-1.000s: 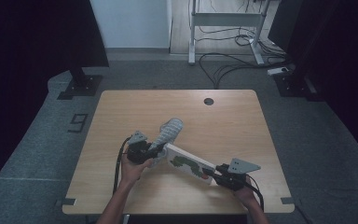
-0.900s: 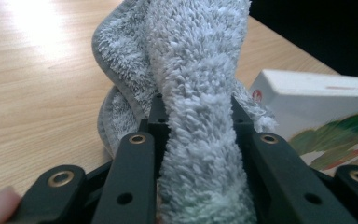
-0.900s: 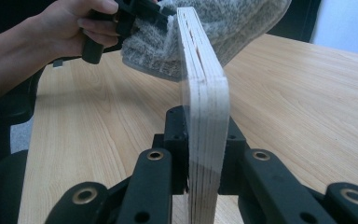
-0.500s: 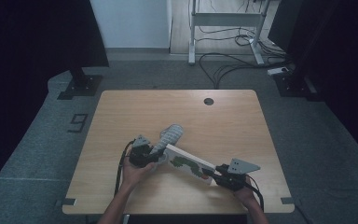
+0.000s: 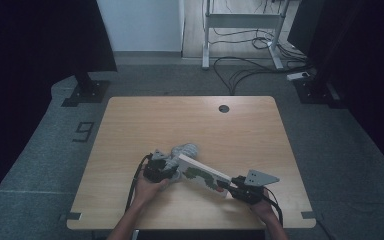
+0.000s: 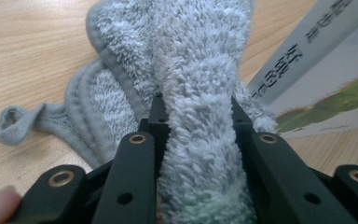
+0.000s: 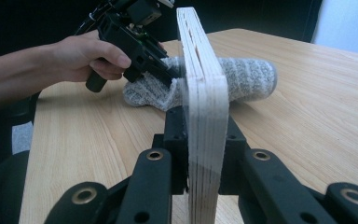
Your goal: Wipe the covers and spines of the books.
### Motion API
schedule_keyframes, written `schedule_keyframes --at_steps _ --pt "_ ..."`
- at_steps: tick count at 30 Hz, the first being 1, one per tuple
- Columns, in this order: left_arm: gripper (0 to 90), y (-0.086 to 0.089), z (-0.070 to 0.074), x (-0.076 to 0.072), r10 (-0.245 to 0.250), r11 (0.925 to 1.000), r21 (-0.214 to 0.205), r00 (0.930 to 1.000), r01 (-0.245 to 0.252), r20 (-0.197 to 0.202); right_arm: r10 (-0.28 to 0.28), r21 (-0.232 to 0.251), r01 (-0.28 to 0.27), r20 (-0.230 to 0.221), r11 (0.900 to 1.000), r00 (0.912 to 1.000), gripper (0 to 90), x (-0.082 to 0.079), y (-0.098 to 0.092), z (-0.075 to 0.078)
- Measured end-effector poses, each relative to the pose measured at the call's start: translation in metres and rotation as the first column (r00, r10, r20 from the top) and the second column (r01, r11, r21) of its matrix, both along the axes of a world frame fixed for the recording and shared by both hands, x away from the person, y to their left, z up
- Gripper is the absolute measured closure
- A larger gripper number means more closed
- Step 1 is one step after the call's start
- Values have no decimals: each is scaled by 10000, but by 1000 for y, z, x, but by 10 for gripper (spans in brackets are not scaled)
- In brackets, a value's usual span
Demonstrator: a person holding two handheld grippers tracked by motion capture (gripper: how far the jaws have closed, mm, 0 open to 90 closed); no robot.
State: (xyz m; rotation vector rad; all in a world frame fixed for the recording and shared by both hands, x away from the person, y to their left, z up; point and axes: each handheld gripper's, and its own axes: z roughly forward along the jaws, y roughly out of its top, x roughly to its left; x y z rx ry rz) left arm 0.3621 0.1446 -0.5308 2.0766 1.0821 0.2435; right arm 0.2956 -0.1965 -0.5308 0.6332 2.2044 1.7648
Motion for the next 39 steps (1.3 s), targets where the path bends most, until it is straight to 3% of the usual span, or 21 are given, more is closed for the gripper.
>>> schedule_keyframes --at_steps 5,11,15,18,21,23,26,32,39 --pt "709 9 9 1 89 9990 -430 9999 -87 47 18 -34 -18 22 10000 10000 779 0 0 0" --pt "705 17 48 -8 464 9910 -1304 9910 -298 1259 15 -104 -15 43 9999 10000 779 0 0 1" --pt "704 24 61 -12 741 9779 -2053 9845 -405 1588 20 -114 -20 38 9999 10000 778 -1 1 1" --pt "704 30 66 -12 866 9599 -2777 9826 -381 1644 18 -112 -18 39 9999 10000 778 -1 1 1" --pt "704 33 68 -12 1118 9485 -3127 9774 -511 1794 10 -103 -9 35 9999 10000 778 0 0 1" --pt "704 32 68 -12 1160 9456 -3211 9765 -526 1816 19 -108 -18 50 9999 10000 778 -1 1 1" --pt "704 28 67 -11 1081 9478 -3152 9782 -476 1771 14 -105 -14 51 9999 10000 778 -1 0 1" --pt "705 17 60 -9 661 9621 -2720 9851 -207 1588 36 -119 -35 60 9999 10000 778 -1 1 1" --pt "710 11 51 -7 531 9720 -2342 9903 -217 1288 34 -129 -33 64 9999 10000 778 -1 1 1"
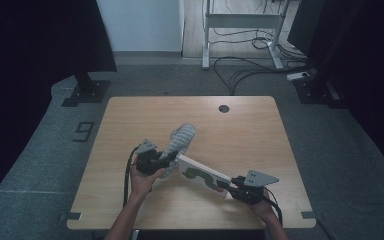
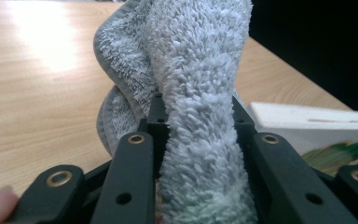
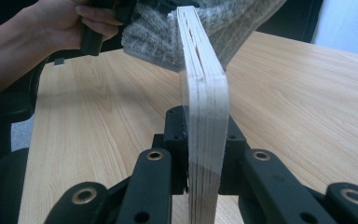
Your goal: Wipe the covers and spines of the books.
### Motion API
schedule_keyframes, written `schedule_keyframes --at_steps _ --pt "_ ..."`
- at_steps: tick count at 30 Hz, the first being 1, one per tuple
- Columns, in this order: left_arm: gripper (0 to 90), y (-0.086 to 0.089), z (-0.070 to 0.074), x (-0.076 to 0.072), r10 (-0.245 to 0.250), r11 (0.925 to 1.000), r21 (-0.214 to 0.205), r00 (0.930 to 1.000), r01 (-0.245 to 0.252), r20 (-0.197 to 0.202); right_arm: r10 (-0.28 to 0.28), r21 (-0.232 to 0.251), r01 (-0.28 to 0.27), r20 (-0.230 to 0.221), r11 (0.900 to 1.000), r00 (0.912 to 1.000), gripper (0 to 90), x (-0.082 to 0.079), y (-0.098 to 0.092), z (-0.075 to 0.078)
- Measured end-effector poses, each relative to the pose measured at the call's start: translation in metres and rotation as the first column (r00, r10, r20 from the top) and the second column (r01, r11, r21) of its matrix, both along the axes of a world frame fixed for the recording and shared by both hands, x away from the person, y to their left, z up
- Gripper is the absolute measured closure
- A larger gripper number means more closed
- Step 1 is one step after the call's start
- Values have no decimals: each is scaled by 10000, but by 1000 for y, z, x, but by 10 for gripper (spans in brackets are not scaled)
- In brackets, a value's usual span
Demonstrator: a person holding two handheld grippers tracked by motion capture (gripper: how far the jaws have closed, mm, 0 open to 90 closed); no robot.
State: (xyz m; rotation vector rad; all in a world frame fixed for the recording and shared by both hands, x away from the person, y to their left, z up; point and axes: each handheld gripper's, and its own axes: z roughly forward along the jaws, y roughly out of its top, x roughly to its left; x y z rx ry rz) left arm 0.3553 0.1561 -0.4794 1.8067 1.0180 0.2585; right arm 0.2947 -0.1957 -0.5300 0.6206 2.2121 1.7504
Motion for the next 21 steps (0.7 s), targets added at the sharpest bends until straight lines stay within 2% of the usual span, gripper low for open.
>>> schedule_keyframes --at_steps 4,12,14,18,21 --pt "713 -4 -9 2 -111 9974 706 9994 135 -339 1 -2 -1 -1 10000 10000 777 0 0 0" --pt "715 -8 -27 7 -192 9902 1355 9949 326 -994 10 -5 -10 -2 10000 10000 777 0 0 0" --pt "715 -10 -32 8 -187 9865 1593 9934 368 -1133 11 -10 -11 0 10000 10000 777 0 0 0" --pt "715 -15 -49 11 -135 9746 2192 9891 458 -1467 15 -11 -15 -4 10000 10000 777 0 0 0" --pt "714 -14 -51 12 -162 9762 2112 9874 496 -1573 16 -26 -16 -4 10000 10000 777 0 0 0"
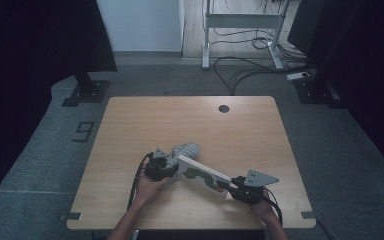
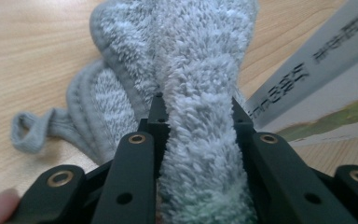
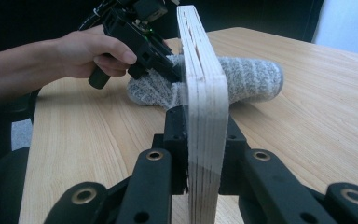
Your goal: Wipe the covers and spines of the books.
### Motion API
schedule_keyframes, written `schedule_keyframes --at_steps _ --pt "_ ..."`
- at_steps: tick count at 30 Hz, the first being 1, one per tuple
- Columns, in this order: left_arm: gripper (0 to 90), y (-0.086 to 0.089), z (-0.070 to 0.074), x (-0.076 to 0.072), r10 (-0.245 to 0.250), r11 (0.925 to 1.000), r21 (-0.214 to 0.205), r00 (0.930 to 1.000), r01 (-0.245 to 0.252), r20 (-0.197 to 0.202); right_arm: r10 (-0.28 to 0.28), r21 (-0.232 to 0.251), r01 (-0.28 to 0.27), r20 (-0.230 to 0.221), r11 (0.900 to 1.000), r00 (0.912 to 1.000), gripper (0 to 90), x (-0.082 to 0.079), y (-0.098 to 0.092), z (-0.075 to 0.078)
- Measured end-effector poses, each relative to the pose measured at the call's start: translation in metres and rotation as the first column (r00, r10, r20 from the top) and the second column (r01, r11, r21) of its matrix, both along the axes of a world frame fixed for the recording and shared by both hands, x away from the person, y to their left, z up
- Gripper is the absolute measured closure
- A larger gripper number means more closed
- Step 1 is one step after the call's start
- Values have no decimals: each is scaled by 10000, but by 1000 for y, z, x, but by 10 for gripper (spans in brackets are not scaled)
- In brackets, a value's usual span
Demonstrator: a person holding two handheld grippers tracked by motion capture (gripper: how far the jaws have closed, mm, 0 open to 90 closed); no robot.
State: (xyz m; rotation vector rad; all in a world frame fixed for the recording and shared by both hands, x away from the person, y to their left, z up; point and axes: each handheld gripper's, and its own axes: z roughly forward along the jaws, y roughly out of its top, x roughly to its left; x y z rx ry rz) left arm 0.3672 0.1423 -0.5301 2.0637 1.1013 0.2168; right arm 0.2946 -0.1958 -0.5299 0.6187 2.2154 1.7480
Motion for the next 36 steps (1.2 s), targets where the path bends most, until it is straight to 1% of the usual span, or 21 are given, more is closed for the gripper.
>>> schedule_keyframes --at_steps 2,4,5,7,8,9,10,11,14,16,19,23,26,28,32,36 --pt "712 1 2 0 -11 10000 29 10000 11 56 8 15 -8 -8 10000 10000 777 0 0 0" --pt "709 4 6 0 -38 10000 -84 9999 39 157 2 19 -2 -17 10000 10000 777 0 0 0" --pt "707 7 10 -1 -6 9997 -226 9997 11 240 -1 17 1 -17 10000 10000 777 0 0 0" --pt "706 14 21 -2 82 9978 -659 9988 -51 476 -3 18 3 -11 10000 10000 777 0 0 0" --pt "706 18 26 -3 174 9952 -973 9977 -110 660 -2 16 2 -16 10000 10000 777 0 0 0" --pt "706 21 31 -4 221 9920 -1259 9973 -132 695 -4 18 4 -15 10000 10000 777 0 0 0" --pt "706 26 38 -5 186 9864 -1640 9969 -59 765 -6 24 6 -22 10000 10000 777 0 0 0" --pt "705 29 43 -6 208 9823 -1872 9958 -38 892 -1 28 1 -24 10000 10000 777 0 0 0" --pt "705 37 60 -12 322 9698 -2438 9904 16 1344 -3 36 3 -32 10000 10000 777 0 0 0" --pt "704 39 66 -14 311 9654 -2606 9883 90 1493 -5 31 5 -44 10000 10000 777 1 -1 -1" --pt "704 39 71 -17 285 9623 -2715 9859 176 1650 -13 59 13 -42 10000 10000 777 1 -1 -1" --pt "703 36 73 -18 202 9620 -2717 9847 280 1729 -8 53 8 -41 10000 10000 777 1 -1 -1" --pt "702 33 71 -17 94 9630 -2669 9857 364 1683 -7 49 7 -41 10000 10000 777 1 -1 -1" --pt "702 30 69 -16 28 9656 -2568 9863 403 1652 0 46 0 -37 10000 10000 777 1 -1 -1" --pt "702 26 65 -15 -63 9685 -2450 9878 448 1557 6 4 -6 -23 10000 10000 778 0 -1 -1" --pt "705 24 61 -14 -163 9699 -2382 9893 510 1452 3 -7 -3 -18 10000 10000 778 1 0 -1"
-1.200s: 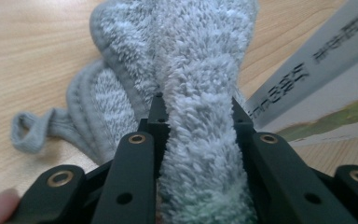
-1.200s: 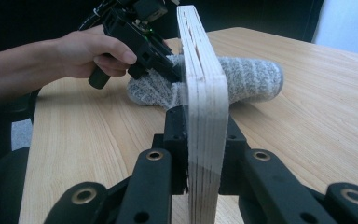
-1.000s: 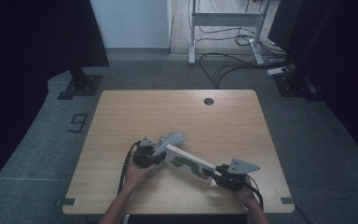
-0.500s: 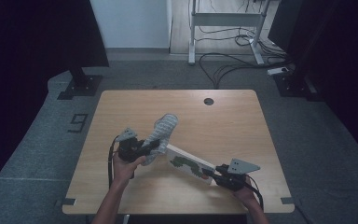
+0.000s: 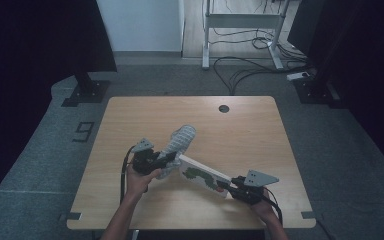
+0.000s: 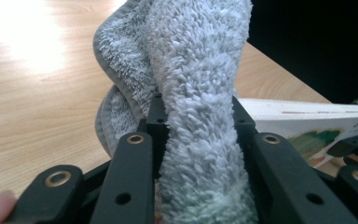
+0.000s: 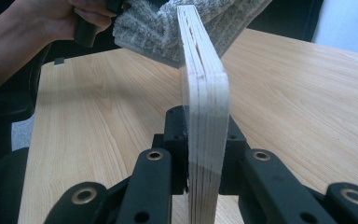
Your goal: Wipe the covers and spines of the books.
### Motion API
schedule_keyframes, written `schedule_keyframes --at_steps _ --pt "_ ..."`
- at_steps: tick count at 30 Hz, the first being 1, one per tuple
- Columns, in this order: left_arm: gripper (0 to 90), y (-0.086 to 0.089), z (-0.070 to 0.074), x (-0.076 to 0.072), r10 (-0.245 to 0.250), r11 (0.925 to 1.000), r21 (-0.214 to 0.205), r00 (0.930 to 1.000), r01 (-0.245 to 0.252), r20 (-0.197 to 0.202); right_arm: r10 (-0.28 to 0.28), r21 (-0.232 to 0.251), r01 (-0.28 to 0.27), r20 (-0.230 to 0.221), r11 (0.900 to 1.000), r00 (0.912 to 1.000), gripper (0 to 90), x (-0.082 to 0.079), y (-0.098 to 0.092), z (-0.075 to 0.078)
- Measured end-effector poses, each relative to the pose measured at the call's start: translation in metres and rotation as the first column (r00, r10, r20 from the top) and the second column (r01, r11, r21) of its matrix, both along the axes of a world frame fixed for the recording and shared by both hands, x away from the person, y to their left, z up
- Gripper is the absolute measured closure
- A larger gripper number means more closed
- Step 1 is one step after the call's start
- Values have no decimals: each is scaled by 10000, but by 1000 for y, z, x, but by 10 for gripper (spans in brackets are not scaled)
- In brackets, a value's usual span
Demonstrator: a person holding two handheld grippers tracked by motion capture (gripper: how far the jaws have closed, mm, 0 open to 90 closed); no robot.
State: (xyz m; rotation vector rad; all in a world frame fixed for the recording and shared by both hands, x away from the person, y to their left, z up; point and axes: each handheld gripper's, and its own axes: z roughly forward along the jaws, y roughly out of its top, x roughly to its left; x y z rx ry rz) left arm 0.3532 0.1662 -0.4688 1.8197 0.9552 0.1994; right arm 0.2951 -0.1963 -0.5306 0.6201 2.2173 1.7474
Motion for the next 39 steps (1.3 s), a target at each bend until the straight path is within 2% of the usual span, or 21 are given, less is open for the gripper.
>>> schedule_keyframes --at_steps 3,13,17,26,30,37,39 --pt "706 0 -3 1 -50 10000 -24 9998 50 -173 -8 -4 8 2 10000 10000 778 0 0 0" --pt "711 -7 -19 3 -2 9987 500 9983 31 -578 -72 -9 72 -25 10000 10000 779 0 -1 0" --pt "711 -7 -28 6 -49 9983 574 9960 101 -892 -81 -12 81 -37 10000 10000 779 0 -1 0" --pt "713 -12 -47 11 -184 9881 1483 9895 399 -1434 -67 -10 67 -9 10000 10000 779 -1 0 0" --pt "712 -15 -60 12 72 9872 1582 9864 191 -1641 -82 -39 82 -17 10000 10000 780 0 -1 0" --pt "709 -16 -61 11 141 9814 1916 9883 155 -1520 -78 -68 78 22 9999 10000 780 0 -1 0" --pt "704 -11 -56 12 328 9843 1762 9895 -76 -1404 -78 -132 79 57 9999 10000 780 0 -1 0"
